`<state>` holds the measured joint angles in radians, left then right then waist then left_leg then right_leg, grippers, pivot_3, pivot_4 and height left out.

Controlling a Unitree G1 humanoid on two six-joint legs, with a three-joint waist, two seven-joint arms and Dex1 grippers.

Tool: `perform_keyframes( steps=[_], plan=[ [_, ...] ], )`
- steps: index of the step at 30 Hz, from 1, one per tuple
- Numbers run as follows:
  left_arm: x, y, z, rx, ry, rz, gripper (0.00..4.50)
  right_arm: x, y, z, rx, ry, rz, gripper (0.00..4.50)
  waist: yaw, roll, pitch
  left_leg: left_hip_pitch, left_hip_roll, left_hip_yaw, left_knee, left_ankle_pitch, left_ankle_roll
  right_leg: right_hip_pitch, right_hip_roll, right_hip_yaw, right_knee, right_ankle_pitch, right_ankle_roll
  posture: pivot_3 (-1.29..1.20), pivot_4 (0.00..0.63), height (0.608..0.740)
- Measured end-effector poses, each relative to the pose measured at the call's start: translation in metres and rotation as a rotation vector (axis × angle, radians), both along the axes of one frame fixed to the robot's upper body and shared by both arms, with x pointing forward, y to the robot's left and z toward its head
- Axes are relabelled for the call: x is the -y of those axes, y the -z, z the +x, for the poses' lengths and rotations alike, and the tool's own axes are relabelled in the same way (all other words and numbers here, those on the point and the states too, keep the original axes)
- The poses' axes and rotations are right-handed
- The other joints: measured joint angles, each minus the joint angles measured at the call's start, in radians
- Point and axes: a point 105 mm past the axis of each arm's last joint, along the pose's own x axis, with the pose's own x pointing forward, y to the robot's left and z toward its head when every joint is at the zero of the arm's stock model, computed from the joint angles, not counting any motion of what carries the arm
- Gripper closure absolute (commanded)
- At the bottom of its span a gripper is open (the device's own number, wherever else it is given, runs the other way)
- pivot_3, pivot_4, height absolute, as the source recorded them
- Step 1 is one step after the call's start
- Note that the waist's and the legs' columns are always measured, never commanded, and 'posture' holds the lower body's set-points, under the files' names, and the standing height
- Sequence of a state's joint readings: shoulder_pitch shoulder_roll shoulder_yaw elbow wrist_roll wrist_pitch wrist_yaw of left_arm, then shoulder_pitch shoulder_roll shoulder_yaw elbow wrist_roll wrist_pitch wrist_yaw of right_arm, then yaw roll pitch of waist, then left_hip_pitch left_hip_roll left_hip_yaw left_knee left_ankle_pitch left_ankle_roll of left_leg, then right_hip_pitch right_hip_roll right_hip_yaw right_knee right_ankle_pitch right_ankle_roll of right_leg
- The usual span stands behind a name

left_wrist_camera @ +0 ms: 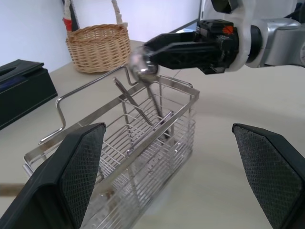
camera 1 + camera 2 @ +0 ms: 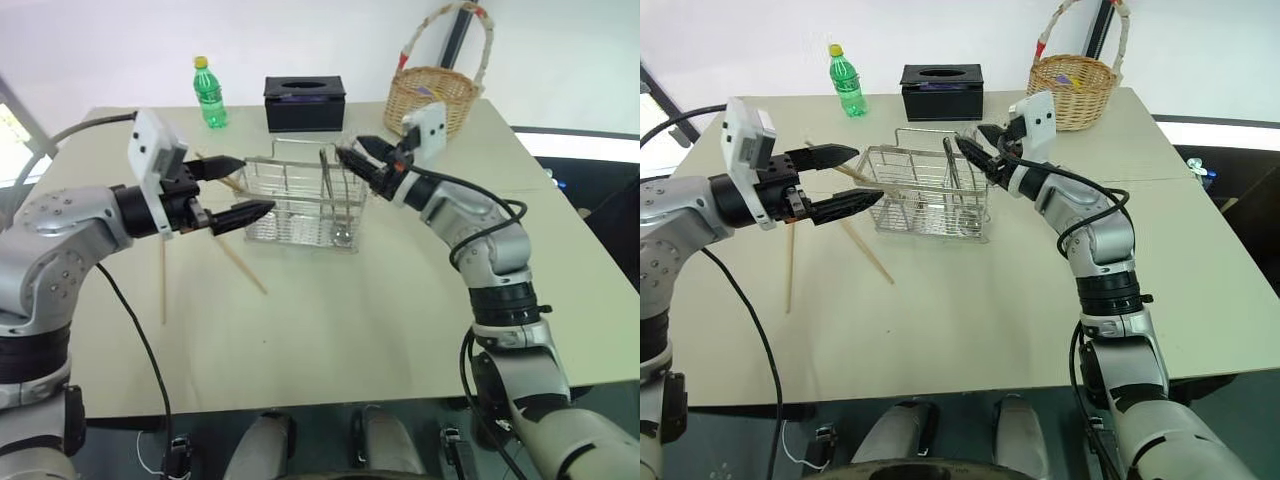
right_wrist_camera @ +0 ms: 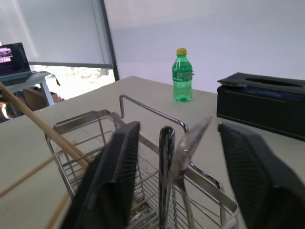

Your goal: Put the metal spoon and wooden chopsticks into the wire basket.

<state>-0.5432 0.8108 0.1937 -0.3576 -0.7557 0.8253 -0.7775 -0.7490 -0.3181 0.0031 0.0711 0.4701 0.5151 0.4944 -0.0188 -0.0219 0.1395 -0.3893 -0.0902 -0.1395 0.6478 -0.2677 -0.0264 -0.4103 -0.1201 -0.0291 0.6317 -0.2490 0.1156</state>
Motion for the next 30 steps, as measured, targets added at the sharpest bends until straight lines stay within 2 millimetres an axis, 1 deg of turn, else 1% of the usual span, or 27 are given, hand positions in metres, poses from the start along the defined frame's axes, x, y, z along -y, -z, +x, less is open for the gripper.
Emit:
perform_keyframes(
  steps=[1,4,7,8,10,11,12,13,14,15,16,17,18,20,22,24,25,26,27,30],
  plan=[
    [0.000,0.000,0.000,0.001,-0.005,0.000,0.00,0.001,0.002,0.000,-0.003,0.007,-0.005,0.06,0.000,0.000,0.000,0.000,0.000,0.000,0.000,0.000,0.000,0.000,0.000,0.000,0.000,0.000,0.000,0.00,0.150,0.661],
    [-0.002,-0.001,0.002,0.005,-0.029,-0.003,0.00,0.003,0.002,0.000,0.002,0.022,-0.014,0.06,0.002,0.000,0.000,0.000,0.000,0.000,0.000,0.000,0.000,0.000,0.000,0.000,0.000,0.000,0.000,0.00,0.150,0.661],
    [-0.005,-0.004,0.005,0.017,-0.062,-0.025,0.00,0.009,-0.006,-0.003,0.031,0.030,-0.023,0.06,0.005,0.000,0.000,0.000,0.000,0.000,0.000,0.000,0.000,0.000,0.000,0.000,-0.001,0.000,0.000,0.00,0.150,0.661],
    [-0.007,-0.009,0.007,0.028,-0.081,-0.052,0.00,0.014,-0.010,-0.004,0.045,0.034,-0.032,0.06,0.008,0.000,0.000,0.000,0.000,0.000,0.000,0.000,0.000,0.000,0.000,0.000,-0.001,0.000,0.000,0.00,0.150,0.661],
    [-0.017,-0.032,0.015,0.076,-0.152,-0.146,0.00,0.027,-0.024,-0.009,0.086,0.035,-0.046,0.06,0.012,-0.001,0.000,-0.001,-0.001,-0.001,0.001,0.000,0.000,0.000,0.000,0.000,-0.002,0.000,0.000,0.00,0.150,0.661],
    [-0.025,-0.047,0.020,0.108,-0.204,-0.215,0.00,0.034,-0.032,-0.014,0.108,0.026,-0.053,0.06,0.012,-0.001,0.000,-0.001,-0.001,-0.002,0.001,0.000,0.000,0.002,0.000,0.000,-0.002,0.000,0.000,0.00,0.150,0.661],
    [-0.037,-0.069,0.029,0.140,-0.280,-0.322,0.00,0.040,-0.041,-0.020,0.128,-0.003,-0.063,0.06,0.015,-0.001,0.000,-0.001,-0.001,-0.002,0.001,0.000,0.000,0.002,0.000,0.000,-0.002,0.000,0.001,0.00,0.150,0.661],
    [-0.052,-0.084,0.034,0.163,-0.352,-0.398,0.00,0.044,-0.049,-0.027,0.146,-0.030,-0.067,0.06,0.014,-0.002,0.000,-0.001,-0.001,-0.002,0.001,0.000,0.000,0.002,0.000,0.000,-0.002,0.000,0.001,0.00,0.150,0.661],
    [-0.072,-0.102,0.041,0.185,-0.455,-0.503,0.00,0.049,-0.062,-0.038,0.172,-0.076,-0.077,0.06,0.012,-0.002,0.000,-0.001,-0.001,-0.002,0.001,0.000,0.000,0.002,0.000,0.000,-0.002,0.000,0.001,0.00,0.150,0.661],
    [-0.092,-0.114,0.043,0.201,-0.541,-0.577,0.00,0.053,-0.073,-0.049,0.197,-0.116,-0.085,0.06,0.009,-0.002,0.000,0.000,-0.001,-0.001,0.000,0.000,0.000,0.002,0.000,0.000,-0.002,0.000,0.001,0.00,0.150,0.661],
    [-0.110,-0.118,0.047,0.203,-0.631,-0.627,0.00,0.056,-0.082,-0.060,0.218,-0.157,-0.095,0.06,0.005,-0.002,-0.001,0.001,-0.001,-0.001,0.000,0.000,0.001,0.002,0.000,0.000,-0.002,0.000,0.001,0.00,0.150,0.661],
    [-0.123,-0.117,0.051,0.190,-0.709,-0.644,0.00,0.058,-0.088,-0.070,0.230,-0.193,-0.103,0.06,0.003,-0.002,-0.001,0.002,-0.001,-0.001,-0.001,-0.001,0.001,0.003,0.000,0.000,-0.002,0.000,0.001,0.00,0.150,0.661],
    [-0.137,-0.108,0.058,0.155,-0.810,-0.637,0.00,0.058,-0.092,-0.080,0.236,-0.239,-0.114,0.06,0.001,-0.002,-0.001,0.003,0.000,0.000,-0.001,-0.001,0.001,0.003,0.000,0.000,-0.002,0.000,0.001,0.00,0.150,0.661],
    [-0.162,-0.076,0.073,0.032,-1.009,-0.536,0.00,0.055,-0.090,-0.098,0.213,-0.331,-0.139,0.06,0.002,-0.002,-0.001,0.003,-0.001,0.000,-0.001,-0.001,0.001,0.003,0.000,0.001,-0.001,0.000,0.001,0.00,0.150,0.661],
    [-0.182,-0.032,0.083,-0.108,-1.168,-0.380,0.00,0.052,-0.078,-0.111,0.160,-0.408,-0.169,0.06,0.006,-0.003,-0.001,0.003,-0.001,0.000,0.000,-0.001,0.002,0.003,0.000,0.001,-0.001,0.000,0.001,0.00,0.150,0.661],
    [-0.192,0.013,0.088,-0.267,-1.260,-0.265,0.00,0.051,-0.066,-0.121,0.114,-0.458,-0.196,0.06,0.009,-0.004,-0.001,0.002,-0.001,0.000,0.000,-0.001,0.002,0.003,0.000,0.001,-0.002,0.000,0.001,0.00,0.150,0.661],
    [-0.195,0.036,0.088,-0.353,-1.292,-0.207,0.00,0.050,-0.059,-0.126,0.093,-0.480,-0.212,0.06,0.014,-0.006,-0.002,0.001,-0.001,-0.001,0.000,-0.001,0.002,0.002,0.000,0.000,-0.001,0.000,0.001,0.00,0.150,0.661],
    [-0.195,0.051,0.089,-0.407,-1.304,-0.168,0.00,0.049,-0.054,-0.129,0.079,-0.493,-0.219,0.06,0.016,-0.008,-0.001,0.001,-0.001,-0.001,0.001,-0.001,0.002,0.002,-0.001,0.000,-0.002,0.000,0.001,0.00,0.150,0.661],
    [-0.192,0.063,0.091,-0.452,-1.303,-0.147,0.00,0.048,-0.051,-0.130,0.072,-0.500,-0.221,0.06,0.020,-0.009,-0.002,0.000,-0.001,-0.001,0.001,-0.001,0.002,0.001,-0.001,0.000,-0.002,0.000,0.001,0.00,0.150,0.661],
    [-0.178,0.084,0.097,-0.542,-1.273,-0.100,0.00,0.046,-0.047,-0.133,0.063,-0.498,-0.220,0.06,0.033,-0.009,-0.002,-0.001,-0.002,-0.001,0.001,-0.001,0.001,0.001,-0.002,0.000,-0.002,0.001,0.002,0.00,0.150,0.661]
  ],
)
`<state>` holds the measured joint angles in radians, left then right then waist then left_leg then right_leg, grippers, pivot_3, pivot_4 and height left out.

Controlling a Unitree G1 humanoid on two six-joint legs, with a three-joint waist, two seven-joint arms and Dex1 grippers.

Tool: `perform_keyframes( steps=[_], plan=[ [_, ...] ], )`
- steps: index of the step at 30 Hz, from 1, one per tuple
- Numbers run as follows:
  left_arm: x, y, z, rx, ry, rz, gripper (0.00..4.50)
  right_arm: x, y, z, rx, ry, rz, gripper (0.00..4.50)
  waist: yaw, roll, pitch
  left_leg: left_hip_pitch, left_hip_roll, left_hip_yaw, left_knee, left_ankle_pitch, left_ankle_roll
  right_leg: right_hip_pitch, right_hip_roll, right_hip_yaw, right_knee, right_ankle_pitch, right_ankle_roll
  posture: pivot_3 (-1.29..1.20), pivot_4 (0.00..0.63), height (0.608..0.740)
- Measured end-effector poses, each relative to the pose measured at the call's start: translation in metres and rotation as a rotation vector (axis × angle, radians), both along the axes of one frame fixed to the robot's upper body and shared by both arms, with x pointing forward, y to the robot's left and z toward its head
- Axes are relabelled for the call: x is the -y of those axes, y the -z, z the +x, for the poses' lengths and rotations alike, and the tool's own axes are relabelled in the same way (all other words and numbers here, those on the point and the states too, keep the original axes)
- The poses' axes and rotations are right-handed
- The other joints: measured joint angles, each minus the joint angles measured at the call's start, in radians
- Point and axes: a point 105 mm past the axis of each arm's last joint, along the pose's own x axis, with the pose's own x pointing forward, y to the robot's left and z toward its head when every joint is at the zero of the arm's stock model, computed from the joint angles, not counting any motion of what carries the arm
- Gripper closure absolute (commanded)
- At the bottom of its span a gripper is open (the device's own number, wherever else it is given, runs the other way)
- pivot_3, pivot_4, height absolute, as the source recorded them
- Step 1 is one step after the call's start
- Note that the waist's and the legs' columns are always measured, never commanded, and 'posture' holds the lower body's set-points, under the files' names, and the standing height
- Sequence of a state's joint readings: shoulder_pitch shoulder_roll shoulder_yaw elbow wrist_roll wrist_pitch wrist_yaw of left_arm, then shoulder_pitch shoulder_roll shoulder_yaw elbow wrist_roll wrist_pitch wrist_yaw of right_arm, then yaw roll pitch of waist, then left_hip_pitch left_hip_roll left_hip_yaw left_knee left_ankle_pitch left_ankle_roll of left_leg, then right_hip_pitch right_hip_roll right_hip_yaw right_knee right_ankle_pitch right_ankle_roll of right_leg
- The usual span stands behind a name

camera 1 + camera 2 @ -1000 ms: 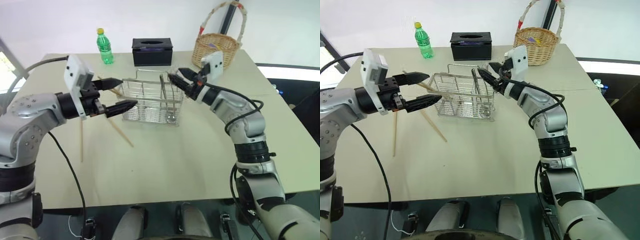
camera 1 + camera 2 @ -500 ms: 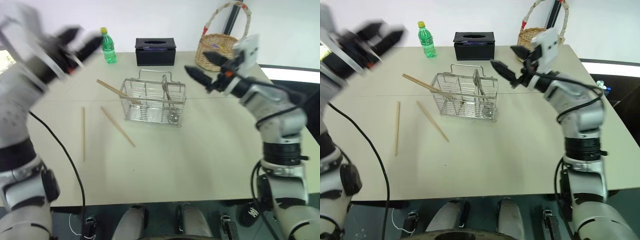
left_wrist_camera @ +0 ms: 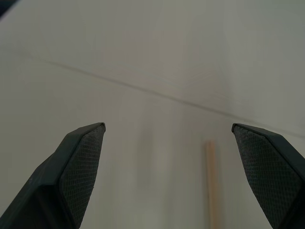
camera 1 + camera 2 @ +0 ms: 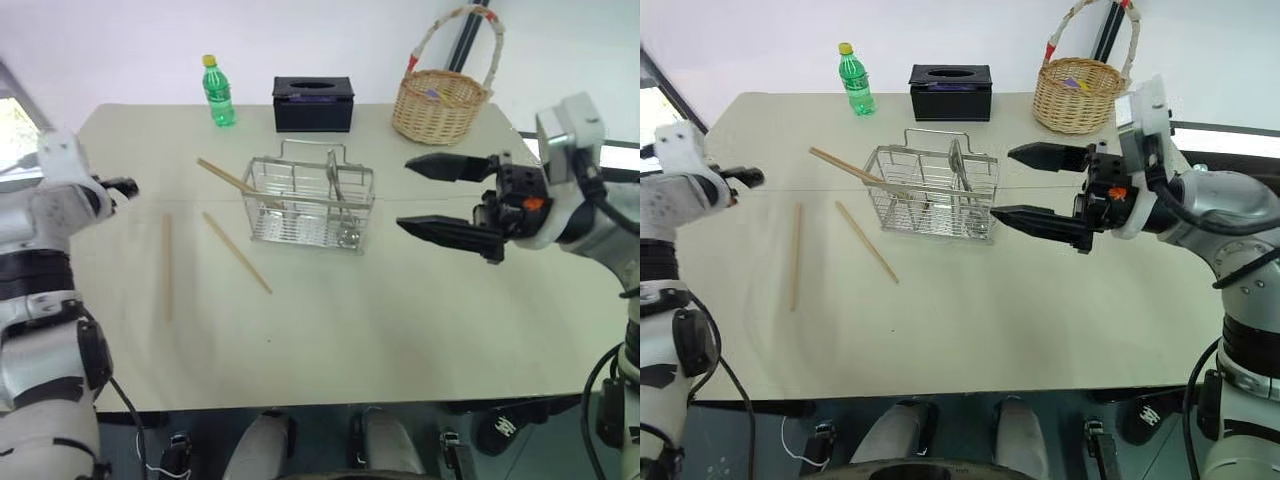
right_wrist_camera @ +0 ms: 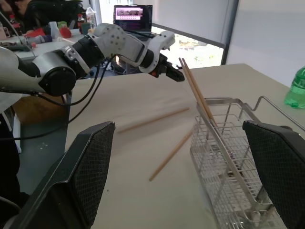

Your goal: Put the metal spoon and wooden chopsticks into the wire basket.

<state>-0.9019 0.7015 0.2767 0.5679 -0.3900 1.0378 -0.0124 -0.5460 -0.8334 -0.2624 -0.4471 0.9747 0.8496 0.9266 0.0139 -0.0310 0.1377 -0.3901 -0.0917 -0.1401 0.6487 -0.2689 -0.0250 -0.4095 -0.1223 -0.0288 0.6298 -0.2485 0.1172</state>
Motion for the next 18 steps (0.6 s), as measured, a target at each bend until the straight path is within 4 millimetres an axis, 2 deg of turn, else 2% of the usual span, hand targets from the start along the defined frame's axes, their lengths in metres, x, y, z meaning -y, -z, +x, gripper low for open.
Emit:
perform_keyframes(
  steps=[6,10,14,17,18],
  plan=[
    [0.028,0.025,0.011,-0.104,0.092,-0.043,0.00,-0.008,0.006,-0.006,-0.036,-0.005,0.031,0.06,0.000,0.000,0.000,-0.001,0.000,0.000,0.000,0.000,0.000,0.000,-0.003,-0.001,-0.001,0.000,0.000,0.00,0.150,0.661],
    [0.038,0.053,0.008,-0.210,0.127,-0.074,0.00,-0.010,0.014,-0.011,-0.071,-0.002,0.034,0.06,-0.002,0.000,0.000,-0.001,0.000,0.000,-0.001,0.000,0.000,-0.001,-0.003,-0.001,-0.001,0.000,0.000,0.00,0.150,0.661],
    [0.041,0.058,0.008,-0.239,0.143,-0.071,0.00,-0.009,0.021,-0.016,-0.088,-0.002,0.021,0.06,-0.001,0.000,0.000,0.000,0.000,0.001,-0.001,0.000,0.000,0.000,-0.004,-0.001,0.000,0.000,0.000,0.00,0.150,0.661],
    [0.040,0.060,0.009,-0.250,0.132,-0.061,0.86,-0.007,0.023,-0.017,-0.098,0.003,0.014,0.00,-0.001,0.001,-0.002,0.001,0.000,0.001,-0.001,0.000,0.000,0.001,-0.004,-0.001,-0.001,0.000,0.000,0.00,0.150,0.661],
    [0.039,0.060,0.009,-0.254,0.126,-0.059,1.38,-0.006,0.023,-0.018,-0.099,0.007,0.012,0.00,-0.001,0.001,-0.002,0.001,0.000,0.001,-0.001,0.000,0.000,0.001,-0.004,-0.001,0.000,0.000,0.000,0.00,0.150,0.661]
  ],
)
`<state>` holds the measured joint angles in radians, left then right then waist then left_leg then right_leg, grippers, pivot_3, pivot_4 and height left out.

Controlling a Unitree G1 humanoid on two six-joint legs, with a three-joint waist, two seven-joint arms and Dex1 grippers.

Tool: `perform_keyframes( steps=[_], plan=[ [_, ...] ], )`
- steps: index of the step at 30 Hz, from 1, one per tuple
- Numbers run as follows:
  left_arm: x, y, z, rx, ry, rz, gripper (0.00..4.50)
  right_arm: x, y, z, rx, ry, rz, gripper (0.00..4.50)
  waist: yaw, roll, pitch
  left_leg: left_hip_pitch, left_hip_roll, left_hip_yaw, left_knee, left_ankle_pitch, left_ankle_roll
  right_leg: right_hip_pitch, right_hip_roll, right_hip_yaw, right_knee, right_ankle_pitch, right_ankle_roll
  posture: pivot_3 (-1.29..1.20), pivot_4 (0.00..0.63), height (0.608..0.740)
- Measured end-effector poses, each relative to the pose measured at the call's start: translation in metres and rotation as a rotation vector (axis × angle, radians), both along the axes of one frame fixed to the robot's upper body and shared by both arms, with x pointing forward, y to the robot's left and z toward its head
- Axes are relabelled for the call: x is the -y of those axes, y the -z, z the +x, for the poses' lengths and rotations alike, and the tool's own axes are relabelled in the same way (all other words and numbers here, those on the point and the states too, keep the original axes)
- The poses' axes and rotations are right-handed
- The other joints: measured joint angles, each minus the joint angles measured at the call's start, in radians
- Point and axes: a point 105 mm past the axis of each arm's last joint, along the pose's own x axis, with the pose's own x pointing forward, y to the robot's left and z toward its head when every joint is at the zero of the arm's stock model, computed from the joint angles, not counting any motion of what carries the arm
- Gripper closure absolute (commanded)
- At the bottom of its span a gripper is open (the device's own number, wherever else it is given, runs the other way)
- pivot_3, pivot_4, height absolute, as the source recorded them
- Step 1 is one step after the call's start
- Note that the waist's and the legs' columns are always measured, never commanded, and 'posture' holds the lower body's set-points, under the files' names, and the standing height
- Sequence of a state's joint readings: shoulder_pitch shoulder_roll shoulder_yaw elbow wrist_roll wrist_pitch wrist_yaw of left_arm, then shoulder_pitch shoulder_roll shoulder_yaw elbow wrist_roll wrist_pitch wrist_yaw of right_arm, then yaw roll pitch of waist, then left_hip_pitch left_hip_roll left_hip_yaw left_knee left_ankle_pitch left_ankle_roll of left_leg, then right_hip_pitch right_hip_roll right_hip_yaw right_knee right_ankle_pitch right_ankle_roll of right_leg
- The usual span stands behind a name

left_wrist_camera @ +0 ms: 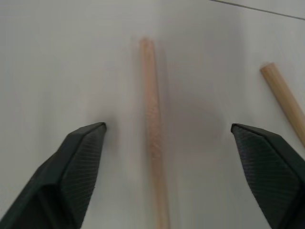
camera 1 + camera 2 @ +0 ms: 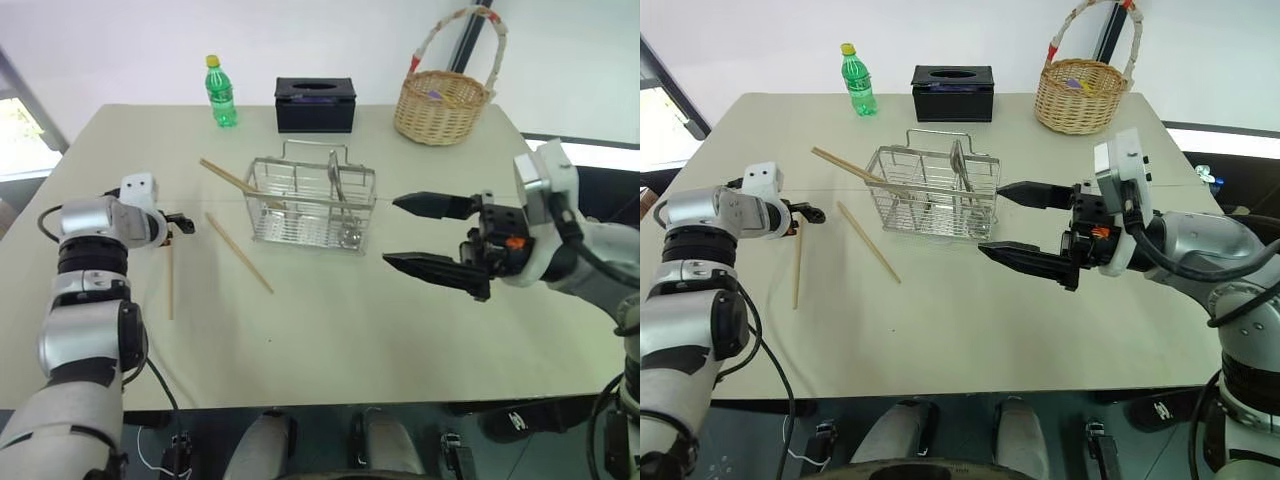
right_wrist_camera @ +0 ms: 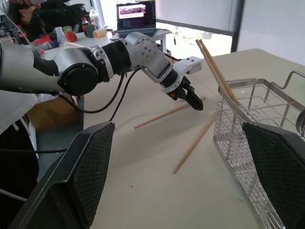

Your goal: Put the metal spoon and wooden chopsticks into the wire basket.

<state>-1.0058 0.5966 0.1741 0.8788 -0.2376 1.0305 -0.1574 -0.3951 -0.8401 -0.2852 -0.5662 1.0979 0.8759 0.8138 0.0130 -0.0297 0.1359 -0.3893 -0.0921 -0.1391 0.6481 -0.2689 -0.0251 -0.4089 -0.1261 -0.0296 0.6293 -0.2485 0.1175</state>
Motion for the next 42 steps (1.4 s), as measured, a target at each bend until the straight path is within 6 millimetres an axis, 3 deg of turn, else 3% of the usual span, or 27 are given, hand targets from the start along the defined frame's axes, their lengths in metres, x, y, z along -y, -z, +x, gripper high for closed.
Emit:
perform_keyframes(
  steps=[6,13,16,17,21,25,29,31,33,36,38,42],
  plan=[
    [0.003,0.001,0.002,-0.001,-0.006,-0.019,4.47,0.004,0.001,-0.001,0.000,0.005,0.001,0.00,0.010,0.000,-0.001,0.000,-0.001,0.000,0.000,0.000,0.000,0.001,-0.002,-0.001,0.000,0.000,0.000,0.00,0.150,0.661],
    [0.002,-0.002,0.006,0.024,-0.012,0.001,4.47,0.005,0.004,-0.002,0.000,0.007,0.009,0.00,0.024,0.000,-0.001,0.000,-0.001,0.000,0.000,0.000,0.000,0.000,-0.002,-0.001,0.000,0.000,0.001,0.00,0.150,0.661],
    [-0.010,-0.017,0.016,0.158,-0.036,0.098,4.47,0.008,0.009,-0.001,-0.009,0.026,-0.005,0.00,0.026,-0.002,0.000,-0.001,-0.001,0.000,0.000,0.000,0.000,-0.001,-0.002,-0.001,0.000,0.000,0.001,0.00,0.150,0.661],
    [-0.013,-0.030,0.022,0.236,-0.042,0.135,4.47,0.009,0.010,0.000,-0.010,0.032,-0.013,0.00,0.026,-0.002,0.001,-0.002,-0.001,0.000,0.000,0.000,0.000,-0.001,-0.002,0.000,0.000,0.000,0.001,0.00,0.150,0.661],
    [-0.019,-0.116,0.037,0.653,-0.066,0.250,4.47,0.012,0.010,0.003,-0.008,0.058,-0.023,0.00,0.027,-0.004,0.001,-0.002,-0.001,0.000,0.000,0.000,-0.001,-0.001,-0.002,0.000,-0.001,0.000,0.000,0.00,0.150,0.661],
    [-0.012,-0.206,0.032,1.035,-0.118,0.197,4.47,0.014,0.010,0.004,-0.012,0.075,-0.021,0.00,0.028,-0.004,0.001,-0.003,-0.001,0.000,0.001,0.000,0.000,-0.001,-0.003,-0.001,-0.002,0.000,0.001,0.00,0.150,0.661],
    [0.034,-0.277,0.028,1.322,-0.038,-0.018,4.47,0.013,0.011,0.004,-0.015,0.090,-0.020,0.00,0.034,-0.005,0.001,-0.003,-0.002,-0.001,0.002,0.000,0.000,0.001,-0.003,-0.003,-0.003,0.001,0.002,0.00,0.150,0.661],
    [0.064,-0.294,0.031,1.374,0.049,-0.162,4.47,0.014,0.014,0.004,-0.025,0.106,-0.018,0.00,0.029,-0.006,0.001,-0.002,-0.003,0.000,0.002,0.000,0.001,0.002,-0.004,-0.003,-0.003,0.001,0.003,0.00,0.150,0.661],
    [0.091,-0.296,0.035,1.373,0.146,-0.237,4.47,0.013,0.016,0.004,-0.027,0.118,-0.017,0.00,0.026,-0.005,0.001,-0.002,-0.003,0.000,0.002,0.000,0.001,0.002,-0.003,-0.003,-0.003,0.001,0.003,0.00,0.150,0.661],
    [0.136,-0.280,0.043,1.323,0.323,-0.276,4.47,0.013,0.018,0.003,-0.030,0.140,-0.011,0.00,0.022,-0.005,0.001,-0.002,-0.002,0.000,0.002,0.000,0.001,0.001,-0.002,-0.003,-0.003,0.001,0.003,0.00,0.150,0.661],
    [0.152,-0.268,0.044,1.293,0.399,-0.284,4.47,0.015,0.018,0.003,-0.032,0.164,0.001,0.00,0.018,-0.004,0.001,-0.002,-0.002,0.001,0.002,0.000,0.001,0.000,-0.002,-0.002,-0.002,0.001,0.003,0.00,0.150,0.661],
    [0.156,-0.250,0.047,1.245,0.444,-0.285,4.47,0.018,0.020,0.002,-0.041,0.198,0.017,0.00,0.004,-0.004,0.002,-0.002,-0.001,0.000,0.001,0.000,0.001,0.000,-0.001,-0.002,-0.001,0.001,0.003,0.00,0.150,0.661]
  ],
)
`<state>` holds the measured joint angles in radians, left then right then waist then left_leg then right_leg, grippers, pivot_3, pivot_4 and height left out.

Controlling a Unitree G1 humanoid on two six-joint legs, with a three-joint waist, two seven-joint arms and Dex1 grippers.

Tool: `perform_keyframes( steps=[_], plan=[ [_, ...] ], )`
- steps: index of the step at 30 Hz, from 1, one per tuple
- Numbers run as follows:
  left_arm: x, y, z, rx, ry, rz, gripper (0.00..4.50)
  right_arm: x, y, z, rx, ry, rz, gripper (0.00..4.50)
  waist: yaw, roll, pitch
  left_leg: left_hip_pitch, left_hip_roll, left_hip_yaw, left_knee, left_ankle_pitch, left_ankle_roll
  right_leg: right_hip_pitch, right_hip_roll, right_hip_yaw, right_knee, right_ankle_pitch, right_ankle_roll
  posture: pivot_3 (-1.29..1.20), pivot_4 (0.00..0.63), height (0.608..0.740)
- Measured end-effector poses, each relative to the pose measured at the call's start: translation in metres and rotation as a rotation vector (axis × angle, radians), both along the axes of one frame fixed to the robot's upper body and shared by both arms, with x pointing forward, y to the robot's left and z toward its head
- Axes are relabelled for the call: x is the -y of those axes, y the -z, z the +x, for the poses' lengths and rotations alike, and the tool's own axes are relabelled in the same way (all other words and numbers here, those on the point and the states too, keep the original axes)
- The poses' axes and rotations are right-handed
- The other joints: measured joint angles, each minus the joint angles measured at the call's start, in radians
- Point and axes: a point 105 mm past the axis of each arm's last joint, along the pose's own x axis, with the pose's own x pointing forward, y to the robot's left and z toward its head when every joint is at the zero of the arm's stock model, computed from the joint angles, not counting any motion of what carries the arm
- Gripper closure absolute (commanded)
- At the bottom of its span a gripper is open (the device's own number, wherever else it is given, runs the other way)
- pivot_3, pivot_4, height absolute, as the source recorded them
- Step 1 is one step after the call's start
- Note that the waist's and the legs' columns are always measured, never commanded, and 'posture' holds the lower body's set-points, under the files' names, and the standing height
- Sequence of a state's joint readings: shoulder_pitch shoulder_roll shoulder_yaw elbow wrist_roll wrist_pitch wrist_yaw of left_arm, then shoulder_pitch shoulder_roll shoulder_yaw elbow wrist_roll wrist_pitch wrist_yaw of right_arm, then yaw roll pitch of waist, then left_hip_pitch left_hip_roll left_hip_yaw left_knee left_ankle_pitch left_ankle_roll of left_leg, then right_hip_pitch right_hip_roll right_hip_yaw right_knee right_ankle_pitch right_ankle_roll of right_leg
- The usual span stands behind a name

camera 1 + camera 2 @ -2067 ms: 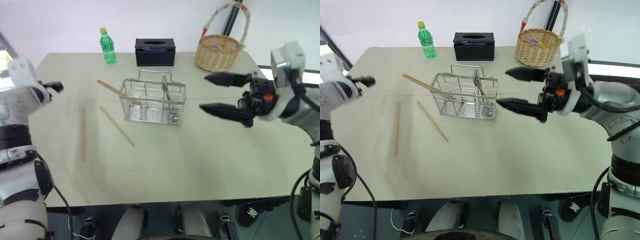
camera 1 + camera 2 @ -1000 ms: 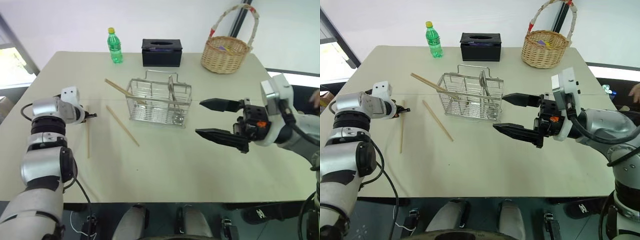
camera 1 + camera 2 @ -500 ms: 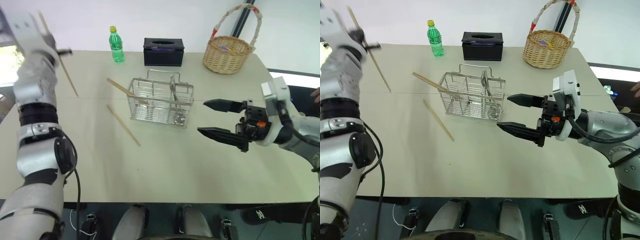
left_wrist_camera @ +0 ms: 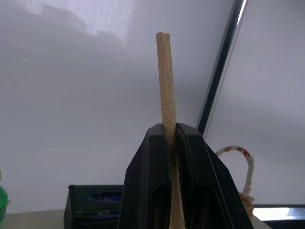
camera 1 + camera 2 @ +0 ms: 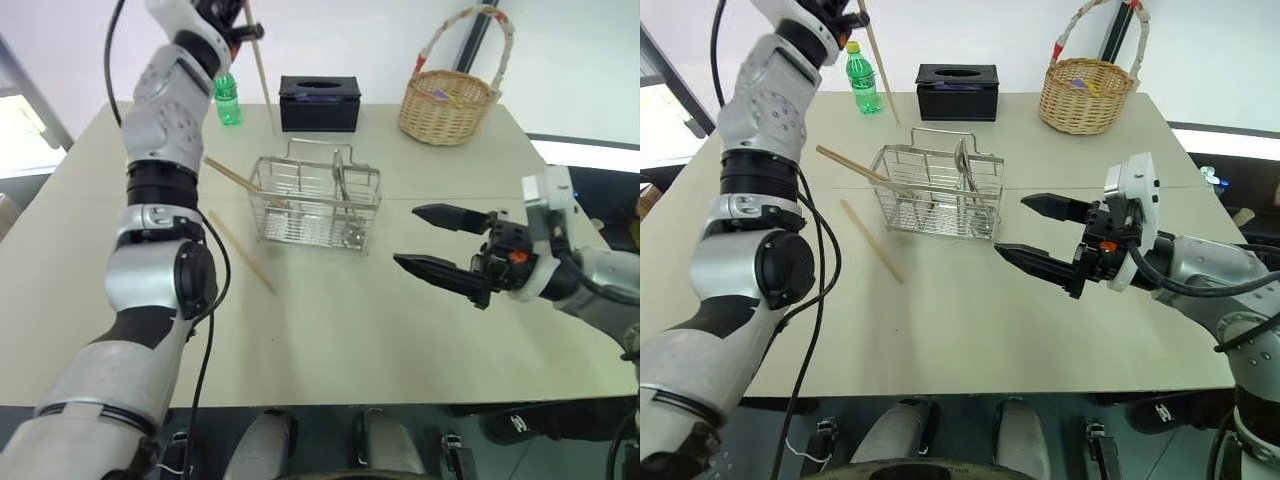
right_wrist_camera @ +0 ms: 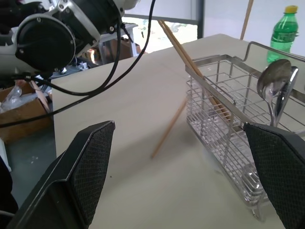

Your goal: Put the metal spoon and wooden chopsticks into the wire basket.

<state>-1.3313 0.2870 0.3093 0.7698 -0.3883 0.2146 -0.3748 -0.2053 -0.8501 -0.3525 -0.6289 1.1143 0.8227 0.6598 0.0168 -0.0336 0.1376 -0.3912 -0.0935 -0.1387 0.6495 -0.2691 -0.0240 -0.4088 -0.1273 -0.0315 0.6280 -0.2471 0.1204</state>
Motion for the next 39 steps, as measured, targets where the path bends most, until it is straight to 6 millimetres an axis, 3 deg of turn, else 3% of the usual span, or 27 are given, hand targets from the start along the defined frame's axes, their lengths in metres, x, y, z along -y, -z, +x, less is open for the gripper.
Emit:
perform_keyframes(
  steps=[6,17,20,25,27,36,39],
  plan=[
    [0.012,0.033,-0.001,-0.048,0.047,0.070,4.47,0.004,0.001,0.002,-0.001,0.060,0.015,0.00,-0.003,0.000,0.000,0.000,0.000,0.000,0.001,0.000,0.000,0.001,0.002,0.000,0.000,0.000,0.000,0.00,0.150,0.661],
    [0.021,0.045,-0.022,0.001,0.065,0.152,4.47,0.005,-0.002,0.005,0.009,0.093,0.044,0.00,0.001,0.004,-0.002,0.002,0.000,0.000,0.001,0.000,0.000,0.003,0.001,0.000,-0.001,0.000,0.000,0.00,0.150,0.661],
    [0.021,0.048,-0.024,-0.004,0.068,0.160,3.35,0.007,-0.004,0.008,0.010,0.106,0.052,0.00,0.003,0.004,-0.003,0.003,0.000,0.000,0.001,0.000,0.000,0.004,0.002,0.000,-0.001,0.000,0.000,0.00,0.150,0.661],
    [0.020,0.049,-0.024,-0.015,0.066,0.162,0.77,0.010,-0.007,0.013,0.016,0.119,0.062,0.00,0.005,0.004,-0.003,0.003,0.000,0.000,0.001,0.000,0.001,0.004,0.002,0.000,-0.001,0.000,0.000,0.00,0.150,0.661],
    [0.017,0.050,-0.022,-0.024,0.056,0.164,0.05,0.009,-0.009,0.013,0.021,0.119,0.063,0.00,0.004,0.004,-0.003,0.003,0.000,0.000,0.001,0.000,0.001,0.004,0.002,0.000,-0.001,0.000,0.000,0.00,0.150,0.661],
    [0.004,0.062,-0.013,-0.080,0.023,0.149,0.05,0.010,-0.010,0.016,0.021,0.120,0.067,0.00,-0.001,0.004,-0.002,0.001,0.000,-0.001,0.001,0.000,0.001,0.002,0.002,0.000,-0.001,0.000,0.000,0.00,0.150,0.661],
    [-0.002,0.055,-0.009,-0.077,0.005,0.148,0.05,0.009,-0.010,0.018,0.022,0.120,0.062,0.00,-0.002,0.004,-0.002,0.000,0.000,-0.001,0.001,0.000,0.001,0.001,0.002,0.000,-0.001,0.000,0.000,0.00,0.150,0.661]
  ],
)
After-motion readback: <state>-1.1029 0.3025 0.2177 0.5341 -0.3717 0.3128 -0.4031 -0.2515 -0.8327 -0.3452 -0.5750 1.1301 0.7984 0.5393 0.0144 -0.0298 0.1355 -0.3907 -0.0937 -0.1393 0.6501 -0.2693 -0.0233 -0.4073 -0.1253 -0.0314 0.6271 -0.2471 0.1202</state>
